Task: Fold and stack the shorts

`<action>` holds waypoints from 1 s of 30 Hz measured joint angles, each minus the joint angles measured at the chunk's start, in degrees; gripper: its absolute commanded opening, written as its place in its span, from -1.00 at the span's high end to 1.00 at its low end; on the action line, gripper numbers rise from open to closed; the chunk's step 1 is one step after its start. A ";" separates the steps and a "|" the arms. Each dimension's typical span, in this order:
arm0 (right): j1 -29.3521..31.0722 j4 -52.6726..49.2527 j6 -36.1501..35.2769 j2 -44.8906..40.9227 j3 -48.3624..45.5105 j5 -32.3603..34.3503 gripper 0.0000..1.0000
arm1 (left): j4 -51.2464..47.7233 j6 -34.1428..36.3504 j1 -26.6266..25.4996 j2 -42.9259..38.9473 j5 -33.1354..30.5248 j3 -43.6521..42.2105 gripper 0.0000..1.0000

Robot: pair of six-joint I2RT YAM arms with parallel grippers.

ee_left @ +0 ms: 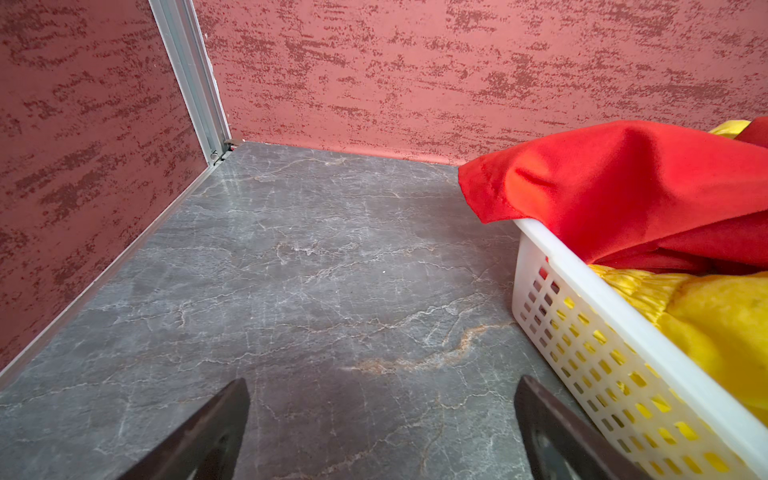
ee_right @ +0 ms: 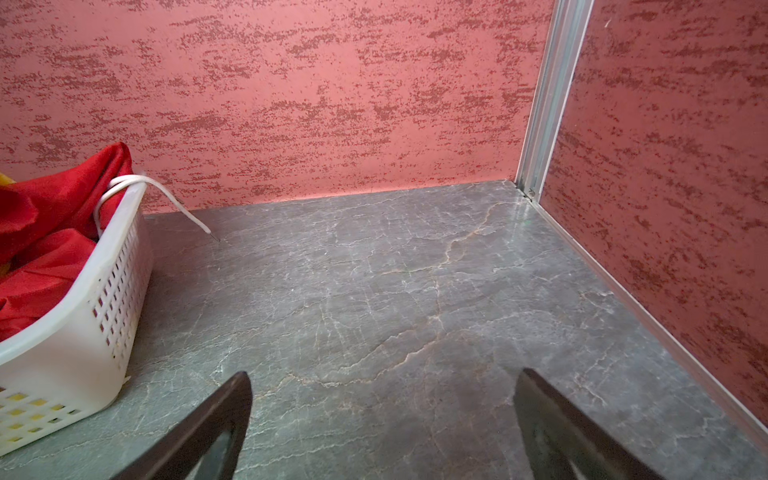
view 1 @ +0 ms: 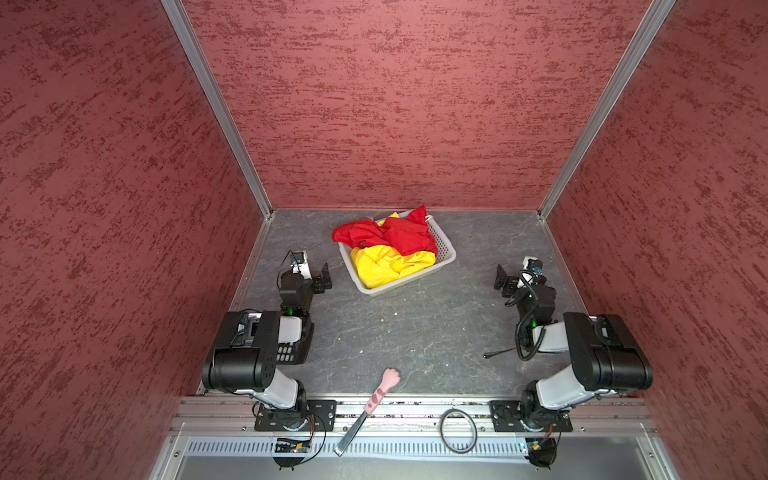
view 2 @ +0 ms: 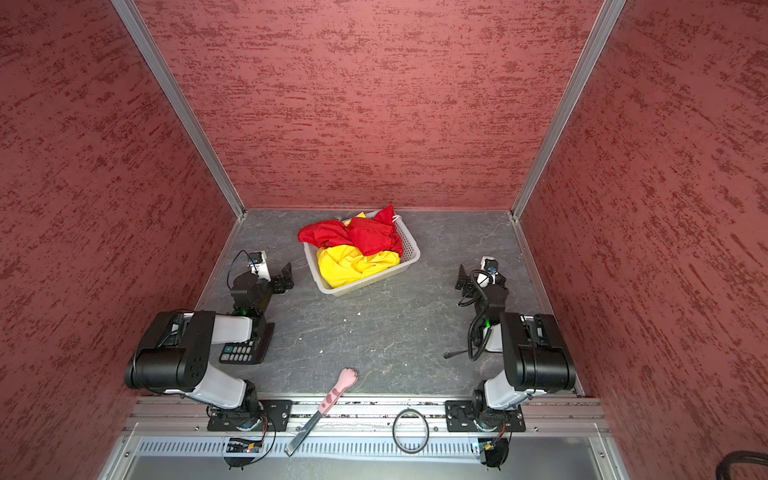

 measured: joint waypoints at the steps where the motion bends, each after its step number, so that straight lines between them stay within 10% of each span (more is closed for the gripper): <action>1: 0.00 0.00 0.07 0.00 0.00 0.02 -0.98 | 0.02 0.00 0.00 0.00 0.00 0.00 -0.99; 11: 3.89 -17.55 -0.59 -13.05 8.13 4.92 -0.98 | -19.12 -1.60 -0.07 -8.39 -2.60 9.88 -0.99; 19: 18.51 -41.97 10.86 -16.98 27.98 24.15 -0.98 | -49.35 -28.37 1.01 -13.99 -19.69 31.58 -0.99; 30: 29.77 -70.73 38.45 2.86 41.20 18.58 -0.94 | -72.06 -32.79 5.25 -4.68 2.36 45.00 -0.76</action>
